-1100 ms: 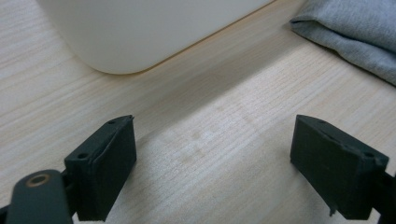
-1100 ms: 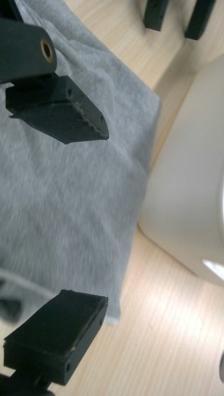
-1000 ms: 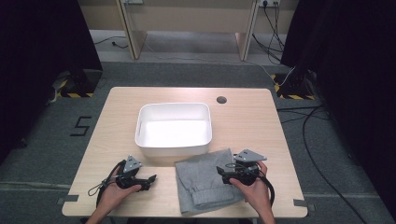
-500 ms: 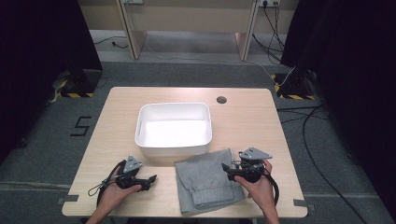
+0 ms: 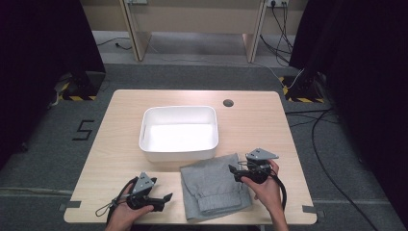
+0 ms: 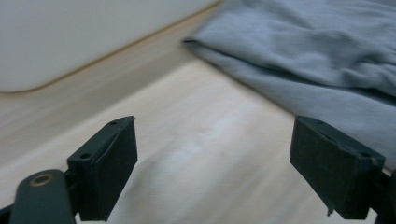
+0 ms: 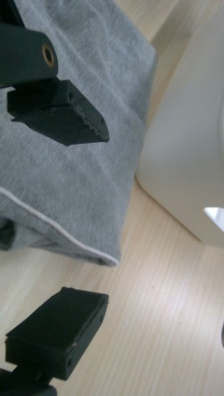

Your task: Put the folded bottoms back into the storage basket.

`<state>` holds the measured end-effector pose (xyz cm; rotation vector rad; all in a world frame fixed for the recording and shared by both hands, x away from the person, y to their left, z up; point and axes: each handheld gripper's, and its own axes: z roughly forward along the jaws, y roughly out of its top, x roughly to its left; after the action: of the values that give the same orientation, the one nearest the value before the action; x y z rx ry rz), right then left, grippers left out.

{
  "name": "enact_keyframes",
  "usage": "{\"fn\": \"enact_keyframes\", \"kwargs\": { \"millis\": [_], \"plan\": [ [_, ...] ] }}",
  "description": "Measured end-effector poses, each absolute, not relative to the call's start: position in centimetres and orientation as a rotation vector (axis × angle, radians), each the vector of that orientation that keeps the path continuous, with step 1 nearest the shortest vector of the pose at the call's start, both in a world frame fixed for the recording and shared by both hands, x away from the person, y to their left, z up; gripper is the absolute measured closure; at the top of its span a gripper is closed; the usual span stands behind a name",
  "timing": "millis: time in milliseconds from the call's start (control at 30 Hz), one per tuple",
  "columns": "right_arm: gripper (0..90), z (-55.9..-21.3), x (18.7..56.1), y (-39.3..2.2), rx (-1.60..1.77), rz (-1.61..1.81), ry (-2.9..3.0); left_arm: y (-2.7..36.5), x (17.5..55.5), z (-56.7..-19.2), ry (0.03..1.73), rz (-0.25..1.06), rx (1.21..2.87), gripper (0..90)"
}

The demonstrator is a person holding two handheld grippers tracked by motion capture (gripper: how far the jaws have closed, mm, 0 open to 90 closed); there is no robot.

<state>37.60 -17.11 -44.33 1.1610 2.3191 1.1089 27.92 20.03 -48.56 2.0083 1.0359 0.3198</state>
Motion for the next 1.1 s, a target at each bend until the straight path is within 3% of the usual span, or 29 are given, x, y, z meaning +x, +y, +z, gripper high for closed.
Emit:
{"fn": "enact_keyframes", "kwargs": {
  "millis": [533, 733, 1000, 1100],
  "plan": [
    [22.0, -45.6, 37.7, -16.9, 1.207, 1.025, 2.370, 13.0, 24.9, -49.0, 0.840, 0.167, 2.080, 14.8],
    [31.6, -46.4, 36.9, -16.7, 1.247, 0.966, 2.466, 11.6, 25.0, -49.3, 0.820, 0.196, 2.096, 14.6],
    [31.5, -47.2, 36.1, -16.2, 1.292, 0.934, 2.465, 9.5, 25.3, -49.4, 0.799, 0.250, 2.108, 14.9],
    [31.5, -47.2, 35.7, -15.9, 1.302, 0.921, 2.469, 9.3, 25.5, -49.5, 0.806, 0.263, 2.093, 22.9]
  ]
}}
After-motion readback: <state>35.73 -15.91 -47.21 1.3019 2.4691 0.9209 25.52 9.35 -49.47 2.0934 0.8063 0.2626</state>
